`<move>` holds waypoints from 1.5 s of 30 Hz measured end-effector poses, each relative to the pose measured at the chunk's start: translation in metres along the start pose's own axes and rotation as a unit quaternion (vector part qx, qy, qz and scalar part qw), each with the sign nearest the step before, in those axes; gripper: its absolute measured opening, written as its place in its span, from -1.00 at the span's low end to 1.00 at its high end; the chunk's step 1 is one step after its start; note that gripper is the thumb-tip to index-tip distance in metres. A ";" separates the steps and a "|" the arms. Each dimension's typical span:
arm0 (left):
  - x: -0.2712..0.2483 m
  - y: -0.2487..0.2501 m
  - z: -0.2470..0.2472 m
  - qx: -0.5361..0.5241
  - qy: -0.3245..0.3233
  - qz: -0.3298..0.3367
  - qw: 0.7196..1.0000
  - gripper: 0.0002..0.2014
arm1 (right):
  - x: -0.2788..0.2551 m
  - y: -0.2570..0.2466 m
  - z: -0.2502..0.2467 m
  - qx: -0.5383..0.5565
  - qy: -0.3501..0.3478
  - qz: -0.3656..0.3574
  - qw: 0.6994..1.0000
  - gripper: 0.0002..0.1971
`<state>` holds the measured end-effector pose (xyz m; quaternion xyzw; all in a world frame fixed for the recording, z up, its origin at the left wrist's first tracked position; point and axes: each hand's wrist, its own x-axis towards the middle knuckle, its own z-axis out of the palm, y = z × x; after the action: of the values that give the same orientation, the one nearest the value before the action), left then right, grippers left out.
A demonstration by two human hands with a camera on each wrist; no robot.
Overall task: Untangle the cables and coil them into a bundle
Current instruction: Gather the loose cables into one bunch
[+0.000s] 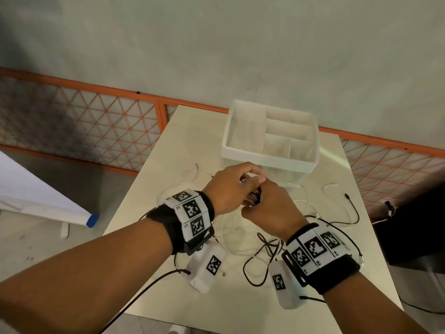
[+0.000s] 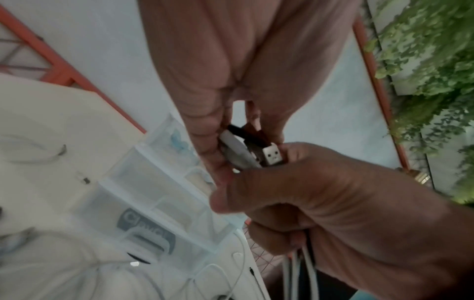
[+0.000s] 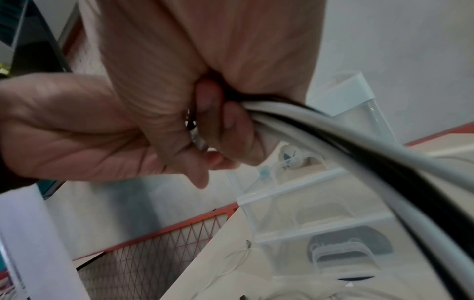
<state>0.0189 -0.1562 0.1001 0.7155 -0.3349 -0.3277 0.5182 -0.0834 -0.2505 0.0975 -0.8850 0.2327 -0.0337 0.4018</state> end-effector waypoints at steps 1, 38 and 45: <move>0.000 -0.002 -0.003 0.000 -0.004 -0.001 1.000 -0.80 | 0.001 0.003 -0.001 0.007 0.003 0.028 1.000 -0.61; -0.013 -0.041 -0.046 -0.038 0.010 -0.122 0.992 -0.88 | 0.005 0.030 -0.001 0.186 0.029 0.143 0.972 -0.61; -0.024 -0.026 -0.028 0.030 -0.059 -0.058 0.996 -0.80 | 0.011 -0.001 0.006 0.293 -0.014 0.060 0.954 -0.50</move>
<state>0.0312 -0.1156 0.0851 0.7285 -0.3324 -0.3886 0.4558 -0.0716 -0.2507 0.0924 -0.7136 0.2592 -0.0635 0.6477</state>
